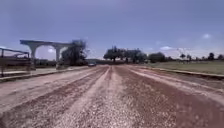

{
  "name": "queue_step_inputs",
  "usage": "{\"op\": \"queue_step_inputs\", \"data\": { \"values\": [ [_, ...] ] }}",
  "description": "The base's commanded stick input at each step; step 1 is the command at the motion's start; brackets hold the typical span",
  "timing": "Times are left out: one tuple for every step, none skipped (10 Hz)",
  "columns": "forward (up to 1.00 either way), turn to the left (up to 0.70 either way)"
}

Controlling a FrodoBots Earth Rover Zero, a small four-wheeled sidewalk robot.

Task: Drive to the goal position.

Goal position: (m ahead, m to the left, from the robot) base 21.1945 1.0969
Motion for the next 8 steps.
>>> {"op": "queue_step_inputs", "data": {
  "values": [
    [1.0, 0.0],
    [1.0, 0.0],
    [1.0, 0.0],
    [1.0, 0.0],
    [1.0, 0.0],
    [1.0, 0.0],
    [1.0, 0.0],
    [1.0, 0.0]
  ]
}}
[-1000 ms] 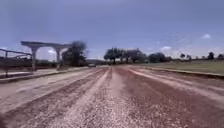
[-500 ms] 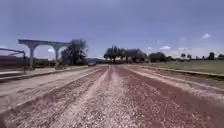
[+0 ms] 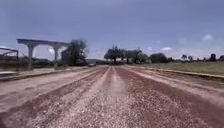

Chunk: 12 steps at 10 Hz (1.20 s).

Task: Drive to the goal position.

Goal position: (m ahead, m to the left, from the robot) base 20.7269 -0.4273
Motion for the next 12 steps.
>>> {"op": "queue_step_inputs", "data": {
  "values": [
    [1.0, 0.0],
    [1.0, 0.0],
    [1.0, 0.0],
    [1.0, 0.0],
    [1.0, 0.0],
    [1.0, 0.0],
    [1.0, 0.0],
    [1.0, 0.0],
    [1.0, 0.0],
    [1.0, 0.0],
    [1.0, 0.0],
    [1.0, 0.0]
  ]
}}
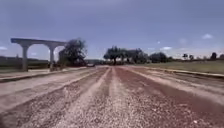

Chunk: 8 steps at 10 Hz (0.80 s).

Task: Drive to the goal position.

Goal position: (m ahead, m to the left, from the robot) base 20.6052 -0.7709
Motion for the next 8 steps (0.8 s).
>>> {"op": "queue_step_inputs", "data": {
  "values": [
    [1.0, 0.0],
    [1.0, 0.0],
    [1.0, 0.0],
    [1.0, 0.0],
    [1.0, 0.0],
    [1.0, 0.0],
    [1.0, 0.0],
    [1.0, 0.0]
  ]
}}
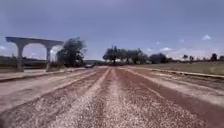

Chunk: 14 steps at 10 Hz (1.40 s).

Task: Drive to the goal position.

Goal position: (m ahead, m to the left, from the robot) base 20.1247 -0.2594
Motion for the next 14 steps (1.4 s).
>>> {"op": "queue_step_inputs", "data": {
  "values": [
    [1.0, 0.0],
    [1.0, 0.0],
    [1.0, 0.0],
    [1.0, 0.0],
    [1.0, 0.0],
    [1.0, 0.0],
    [1.0, 0.0],
    [1.0, 0.07],
    [1.0, 0.27],
    [1.0, 0.1],
    [1.0, 0.0],
    [1.0, 0.0],
    [1.0, 0.0],
    [1.0, 0.0]
  ]
}}
